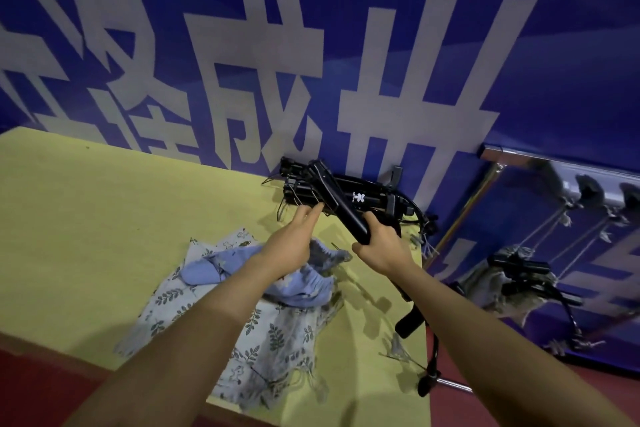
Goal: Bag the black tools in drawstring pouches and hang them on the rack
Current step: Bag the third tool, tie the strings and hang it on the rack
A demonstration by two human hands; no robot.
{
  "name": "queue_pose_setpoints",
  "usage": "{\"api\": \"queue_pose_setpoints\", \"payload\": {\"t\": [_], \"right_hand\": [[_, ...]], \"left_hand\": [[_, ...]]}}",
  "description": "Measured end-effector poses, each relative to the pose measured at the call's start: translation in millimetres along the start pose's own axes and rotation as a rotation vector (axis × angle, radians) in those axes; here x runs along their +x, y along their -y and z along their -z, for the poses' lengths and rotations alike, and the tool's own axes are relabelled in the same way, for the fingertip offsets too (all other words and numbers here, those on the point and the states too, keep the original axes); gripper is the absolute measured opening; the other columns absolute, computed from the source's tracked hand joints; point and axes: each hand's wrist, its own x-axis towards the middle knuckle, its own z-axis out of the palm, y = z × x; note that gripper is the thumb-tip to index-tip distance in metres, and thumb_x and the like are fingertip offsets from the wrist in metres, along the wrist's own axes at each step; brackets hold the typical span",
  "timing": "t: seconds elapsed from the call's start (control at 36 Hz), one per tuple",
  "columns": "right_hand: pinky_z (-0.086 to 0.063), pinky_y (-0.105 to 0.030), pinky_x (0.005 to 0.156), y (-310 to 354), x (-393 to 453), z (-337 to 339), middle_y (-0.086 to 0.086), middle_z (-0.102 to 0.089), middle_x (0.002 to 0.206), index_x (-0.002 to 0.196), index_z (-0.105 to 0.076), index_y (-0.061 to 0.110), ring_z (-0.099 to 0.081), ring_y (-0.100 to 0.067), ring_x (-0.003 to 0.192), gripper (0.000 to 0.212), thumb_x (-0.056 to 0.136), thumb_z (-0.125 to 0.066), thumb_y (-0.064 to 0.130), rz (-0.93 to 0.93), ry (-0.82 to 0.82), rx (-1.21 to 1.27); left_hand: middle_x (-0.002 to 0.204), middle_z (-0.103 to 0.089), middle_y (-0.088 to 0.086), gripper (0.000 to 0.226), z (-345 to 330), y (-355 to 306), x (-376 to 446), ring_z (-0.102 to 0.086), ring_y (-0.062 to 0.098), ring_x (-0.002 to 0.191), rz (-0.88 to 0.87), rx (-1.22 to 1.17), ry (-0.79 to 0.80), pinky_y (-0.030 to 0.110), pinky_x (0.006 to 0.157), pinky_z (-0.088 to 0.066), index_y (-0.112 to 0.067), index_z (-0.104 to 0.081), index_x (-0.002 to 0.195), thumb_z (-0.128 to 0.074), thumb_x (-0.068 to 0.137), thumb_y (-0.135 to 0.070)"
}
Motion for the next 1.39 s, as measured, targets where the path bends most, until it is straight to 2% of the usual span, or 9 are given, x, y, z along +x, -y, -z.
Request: {"api": "queue_pose_setpoints", "payload": {"t": [0.08,0.17,0.28,0.42,0.67,1.0,1.14,1.28,1.39], "right_hand": [[-0.041,-0.031,0.061,-6.6,-1.0,0.6,-0.005,-0.058,0.089,0.127,-0.037,0.022,-0.058,-0.031,0.077,0.049,0.082,-0.059,0.027,-0.017,-0.012,0.036],[-0.045,-0.033,0.062,-10.5,-0.6,0.6,-0.006,-0.06,0.093,0.129,-0.037,0.023,-0.059,-0.03,0.078,0.052,0.082,-0.06,0.027,-0.006,0.0,0.064],[-0.042,-0.031,0.062,-10.3,-2.4,0.3,-0.003,-0.06,0.093,0.13,-0.038,0.027,-0.059,-0.029,0.079,0.054,0.082,-0.061,0.029,0.053,0.017,0.069],[-0.038,-0.031,0.059,-17.2,-7.0,-1.1,0.003,-0.054,0.078,0.11,-0.044,0.031,-0.055,-0.028,0.07,0.039,0.075,-0.063,0.028,0.118,0.053,0.087],[-0.046,-0.034,0.066,-24.2,-13.0,2.7,0.002,-0.058,0.082,0.113,-0.048,0.028,-0.056,-0.023,0.076,0.037,0.078,-0.06,0.027,0.223,0.166,-0.23],[-0.041,-0.028,0.063,-10.5,-9.4,9.0,-0.001,-0.063,0.108,0.123,-0.044,0.026,-0.062,-0.027,0.091,0.042,0.082,-0.055,0.032,0.402,0.065,-0.503],[-0.036,-0.027,0.065,-10.9,-11.4,13.5,0.0,-0.062,0.108,0.126,-0.043,0.026,-0.062,-0.027,0.09,0.045,0.084,-0.055,0.033,0.451,0.023,-0.523],[-0.047,-0.03,0.07,-16.3,-11.4,14.2,0.001,-0.062,0.109,0.127,-0.043,0.027,-0.062,-0.025,0.09,0.047,0.082,-0.055,0.033,0.468,0.016,-0.469],[-0.05,-0.032,0.072,-17.0,-12.2,13.9,0.001,-0.061,0.11,0.128,-0.043,0.027,-0.062,-0.026,0.09,0.048,0.082,-0.055,0.034,0.505,0.02,-0.496]], "left_hand": [[0.117,-0.034,0.01,0.037,6.0,2.9,-7.1,-0.028,0.026,0.057,-0.025,0.038,-0.096,0.033,0.05,-0.017,-0.012,-0.036,0.108,-0.04,0.082,0.014],[0.094,-0.045,0.013,0.032,3.3,10.7,-4.7,-0.037,0.027,0.063,-0.085,0.161,-0.217,0.032,0.053,-0.018,-0.009,-0.043,0.083,-0.052,0.069,0.018],[0.12,-0.048,0.011,0.031,10.3,9.2,2.8,-0.045,0.031,0.111,0.083,0.323,-0.192,0.036,0.08,-0.035,-0.006,-0.056,0.113,-0.048,0.084,0.003],[0.14,-0.04,0.007,0.046,14.8,10.4,6.4,-0.037,0.031,0.123,0.25,0.388,-0.149,0.038,0.089,-0.042,-0.009,-0.042,0.134,-0.046,0.089,0.0],[0.121,-0.048,0.021,0.036,23.8,21.2,4.1,-0.052,0.037,0.103,0.416,-0.301,-0.354,0.039,0.079,-0.043,0.003,-0.049,0.119,-0.044,0.085,0.014],[0.079,-0.055,0.017,0.021,25.0,29.5,0.2,-0.042,0.023,0.058,0.444,-0.48,-0.356,0.029,0.046,-0.027,0.002,-0.055,0.106,-0.036,0.097,-0.002],[0.086,-0.059,0.014,0.019,31.1,32.4,1.2,-0.05,0.026,0.074,0.491,-0.542,-0.373,0.027,0.064,-0.036,0.001,-0.063,0.101,-0.047,0.095,-0.009],[0.054,-0.042,0.007,0.04,36.7,36.1,7.1,-0.041,0.026,0.06,0.602,-0.579,-0.357,0.031,0.054,-0.026,-0.009,-0.044,0.057,-0.06,0.09,-0.026],[0.05,-0.035,0.007,0.052,37.8,35.2,8.9,-0.034,0.024,0.053,0.649,-0.563,-0.309,0.031,0.05,-0.021,-0.012,-0.035,0.049,-0.061,0.089,-0.031]]}}
